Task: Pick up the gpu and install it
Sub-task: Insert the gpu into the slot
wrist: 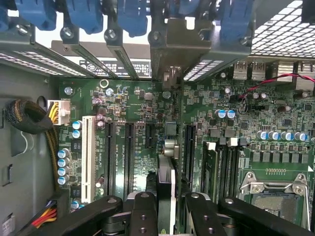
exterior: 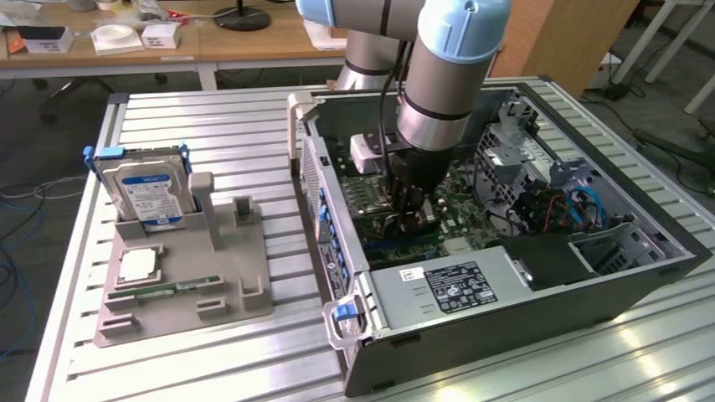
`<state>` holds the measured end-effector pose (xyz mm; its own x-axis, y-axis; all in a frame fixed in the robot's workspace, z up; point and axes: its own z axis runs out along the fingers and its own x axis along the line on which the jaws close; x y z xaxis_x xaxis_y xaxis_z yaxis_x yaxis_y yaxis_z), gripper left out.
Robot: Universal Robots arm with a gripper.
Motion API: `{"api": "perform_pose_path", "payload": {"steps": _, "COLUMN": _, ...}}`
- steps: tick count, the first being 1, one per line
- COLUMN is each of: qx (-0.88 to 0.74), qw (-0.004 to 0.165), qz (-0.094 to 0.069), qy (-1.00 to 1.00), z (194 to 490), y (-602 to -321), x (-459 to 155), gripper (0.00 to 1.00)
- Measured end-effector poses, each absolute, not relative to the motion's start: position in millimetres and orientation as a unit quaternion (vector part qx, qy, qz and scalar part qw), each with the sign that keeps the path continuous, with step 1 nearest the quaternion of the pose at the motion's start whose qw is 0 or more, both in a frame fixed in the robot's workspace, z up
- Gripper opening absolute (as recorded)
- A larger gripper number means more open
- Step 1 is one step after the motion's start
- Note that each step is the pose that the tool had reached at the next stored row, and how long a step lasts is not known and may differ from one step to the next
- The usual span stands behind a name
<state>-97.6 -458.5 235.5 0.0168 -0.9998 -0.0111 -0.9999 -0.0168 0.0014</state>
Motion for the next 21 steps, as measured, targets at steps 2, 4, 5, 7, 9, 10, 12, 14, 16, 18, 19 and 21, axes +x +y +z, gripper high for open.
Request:
{"api": "perform_pose_path", "payload": {"steps": 2, "qx": -0.713, "qw": 0.003, "qz": 0.004, "qy": 0.701, "z": 233.7, "y": -458.5, "x": -97.6, "gripper": 0.27}}
{"api": "perform_pose_path", "payload": {"steps": 4, "qx": -0.713, "qw": 0.003, "qz": 0.004, "qy": 0.701, "z": 230.9, "y": -458.4, "x": -97.6, "gripper": 0.27}}
{"api": "perform_pose_path", "payload": {"steps": 5, "qx": -0.713, "qw": 0.003, "qz": 0.004, "qy": 0.701, "z": 230.8, "y": -458.4, "x": -97.7, "gripper": 0.27}}
{"api": "perform_pose_path", "payload": {"steps": 7, "qx": -0.713, "qw": 0.003, "qz": 0.004, "qy": 0.701, "z": 230.6, "y": -458.4, "x": -97.7, "gripper": 0.27}}
{"api": "perform_pose_path", "payload": {"steps": 9, "qx": -0.713, "qw": 0.003, "qz": 0.004, "qy": 0.701, "z": 230.6, "y": -458.3, "x": -97.7, "gripper": 0.27}}
{"api": "perform_pose_path", "payload": {"steps": 10, "qx": -0.713, "qw": 0.003, "qz": 0.004, "qy": 0.701, "z": 230.6, "y": -458.3, "x": -97.7, "gripper": 0.27}}
{"api": "perform_pose_path", "payload": {"steps": 12, "qx": -0.713, "qw": 0.003, "qz": 0.004, "qy": 0.701, "z": 230.5, "y": -458.3, "x": -97.7, "gripper": 0.27}}
{"api": "perform_pose_path", "payload": {"steps": 14, "qx": -0.713, "qw": 0.004, "qz": 0.004, "qy": 0.701, "z": 228.2, "y": -458.3, "x": -98.8, "gripper": 0.27}}
{"api": "perform_pose_path", "payload": {"steps": 16, "qx": -0.714, "qw": 0.003, "qz": 0.002, "qy": 0.700, "z": 225.6, "y": -458.7, "x": -100.7, "gripper": 0.27}}
{"api": "perform_pose_path", "payload": {"steps": 18, "qx": -0.714, "qw": 0.003, "qz": 0.003, "qy": 0.700, "z": 225.2, "y": -458.8, "x": -100.7, "gripper": 0.27}}
{"api": "perform_pose_path", "payload": {"steps": 19, "qx": -0.714, "qw": 0.004, "qz": 0.002, "qy": 0.701, "z": 225.1, "y": -458.8, "x": -100.9, "gripper": 0.27}}
{"api": "perform_pose_path", "payload": {"steps": 21, "qx": -0.713, "qw": 0.004, "qz": 0.002, "qy": 0.701, "z": 225.0, "y": -458.6, "x": -101.4, "gripper": 0.27}}
